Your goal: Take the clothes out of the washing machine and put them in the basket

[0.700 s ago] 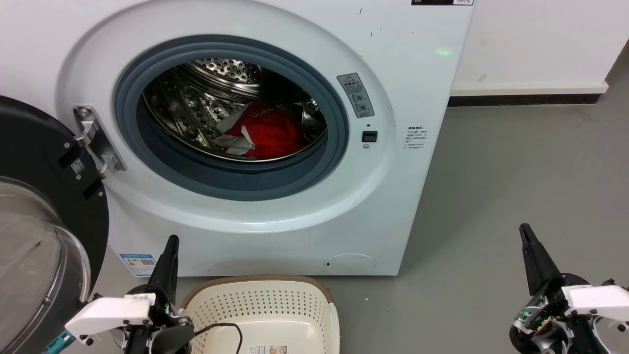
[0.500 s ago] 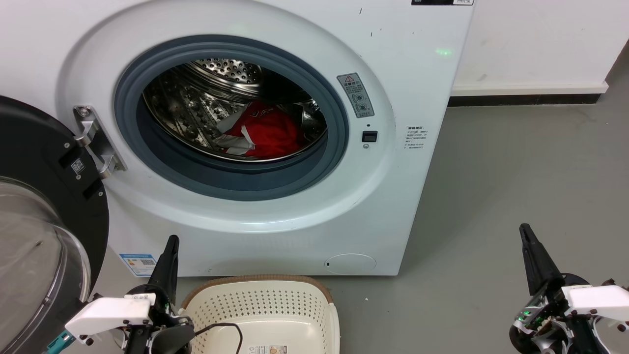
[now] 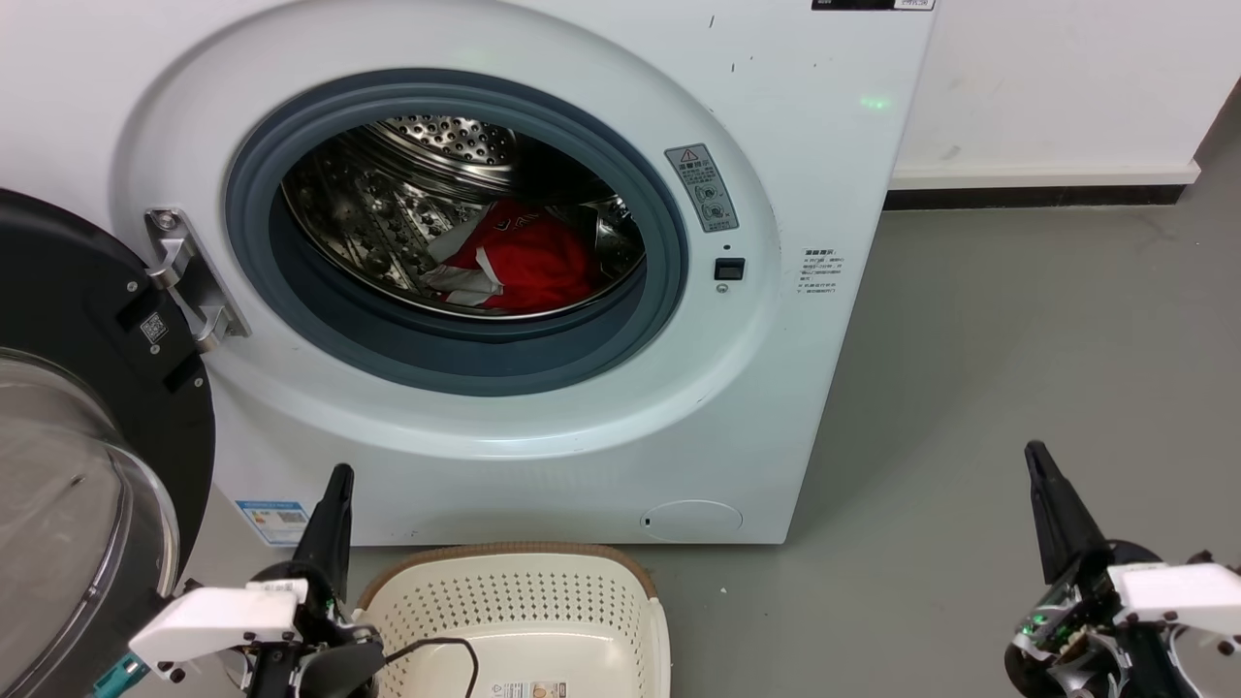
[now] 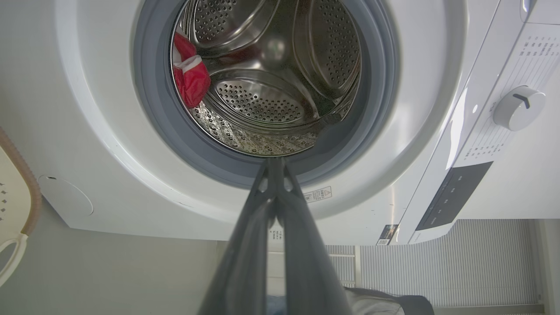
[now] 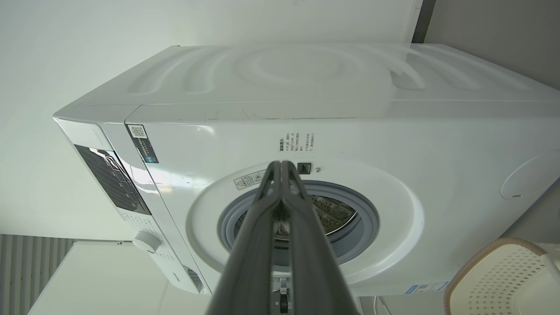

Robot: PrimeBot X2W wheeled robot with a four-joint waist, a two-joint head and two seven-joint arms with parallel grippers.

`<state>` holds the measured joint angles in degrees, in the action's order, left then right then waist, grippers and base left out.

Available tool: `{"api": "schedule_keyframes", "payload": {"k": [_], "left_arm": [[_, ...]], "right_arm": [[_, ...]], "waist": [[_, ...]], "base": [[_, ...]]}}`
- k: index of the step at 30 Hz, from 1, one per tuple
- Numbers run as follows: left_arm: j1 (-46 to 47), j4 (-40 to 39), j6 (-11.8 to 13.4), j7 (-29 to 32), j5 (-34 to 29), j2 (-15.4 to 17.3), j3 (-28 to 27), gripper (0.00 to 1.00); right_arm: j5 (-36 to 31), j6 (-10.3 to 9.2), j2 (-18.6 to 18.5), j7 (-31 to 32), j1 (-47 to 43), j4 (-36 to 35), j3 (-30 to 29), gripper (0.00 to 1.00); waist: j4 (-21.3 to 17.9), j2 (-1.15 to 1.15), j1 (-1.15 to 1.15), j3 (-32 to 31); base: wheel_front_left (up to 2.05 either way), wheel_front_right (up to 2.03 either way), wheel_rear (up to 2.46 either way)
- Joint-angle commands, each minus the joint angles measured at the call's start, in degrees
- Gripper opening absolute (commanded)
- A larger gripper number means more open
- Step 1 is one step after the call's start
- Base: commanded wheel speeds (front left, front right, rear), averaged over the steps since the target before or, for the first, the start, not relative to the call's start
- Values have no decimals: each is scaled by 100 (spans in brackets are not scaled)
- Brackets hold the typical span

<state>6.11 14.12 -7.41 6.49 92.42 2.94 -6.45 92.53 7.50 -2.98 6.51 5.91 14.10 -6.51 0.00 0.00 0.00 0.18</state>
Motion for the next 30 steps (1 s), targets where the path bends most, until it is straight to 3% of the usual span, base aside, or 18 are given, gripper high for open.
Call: {"api": "schedule_keyframes", "payload": {"k": [1,13,30], "left_arm": [[0,0,0,0,0,0,1,100],[-16,-143,1,-305,-289,11,257,100],[26,-529,-2,-731,-2482,55,391,100]], "right_arm": [[0,0,0,-1,0,0,0,100],[-400,-1,3,-301,-127,-115,140,100],[-2957,-1,3,-729,-329,-665,218,100]], "waist": [[0,0,0,0],[-11,0,0,1],[-32,0,0,-18]], "base": [[0,0,0],[0,0,0],[0,0,0]]}}
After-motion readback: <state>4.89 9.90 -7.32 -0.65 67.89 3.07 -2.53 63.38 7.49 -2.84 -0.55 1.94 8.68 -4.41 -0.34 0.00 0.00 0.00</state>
